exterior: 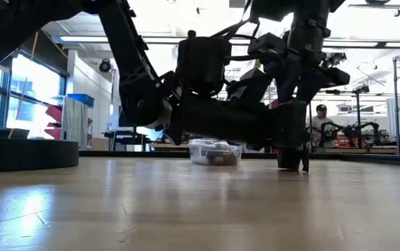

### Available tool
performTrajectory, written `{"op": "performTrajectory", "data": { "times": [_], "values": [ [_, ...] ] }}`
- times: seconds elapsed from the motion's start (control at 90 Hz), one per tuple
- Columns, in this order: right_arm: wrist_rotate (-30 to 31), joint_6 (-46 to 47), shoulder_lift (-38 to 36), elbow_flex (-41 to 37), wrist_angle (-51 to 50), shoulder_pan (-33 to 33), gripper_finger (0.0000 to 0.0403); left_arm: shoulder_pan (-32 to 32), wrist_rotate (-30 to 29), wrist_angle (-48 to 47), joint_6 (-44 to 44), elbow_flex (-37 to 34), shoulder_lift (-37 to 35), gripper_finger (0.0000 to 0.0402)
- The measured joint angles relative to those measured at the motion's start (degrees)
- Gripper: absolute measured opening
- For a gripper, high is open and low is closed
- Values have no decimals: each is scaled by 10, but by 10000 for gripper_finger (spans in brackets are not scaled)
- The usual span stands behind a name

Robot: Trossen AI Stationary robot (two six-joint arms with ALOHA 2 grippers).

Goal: Insert battery
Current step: Open the lid of the black flashlight

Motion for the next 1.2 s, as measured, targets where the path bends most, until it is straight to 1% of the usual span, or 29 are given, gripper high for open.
{"op": "performTrajectory", "data": {
  "times": [0.067,0.167,0.344,0.489,0.6,0.656,0.733,0.856,1.022,1.1,1.2],
  "values": [
    [-1,-29,0,0,1,-1,86,0,3,0,3,0,0,97],
    [-2,-91,0,0,-2,-2,84,0,20,0,13,0,0,97],
    [-19,-226,0,0,-16,-2,87,2,91,1,34,0,0,97],
    [-64,-348,0,0,-18,5,87,7,199,3,44,0,0,97],
    [-75,-438,0,0,-14,23,87,15,305,-6,13,0,-6,97],
    [-73,-463,0,0,-10,37,87,18,346,-4,0,0,-6,97],
    [-64,-463,-1,1,-8,53,87,20,382,-5,-10,0,-7,97],
    [-31,-447,-16,1,-12,78,87,21,384,-21,-7,1,-11,97],
    [84,-402,-67,0,-49,130,87,17,409,-27,1,1,-12,97],
    [130,-367,-89,0,-98,156,87,16,398,-24,3,1,-12,97],
    [175,-310,-109,0,-138,186,87,16,385,-21,22,1,-12,97]
  ]
}}
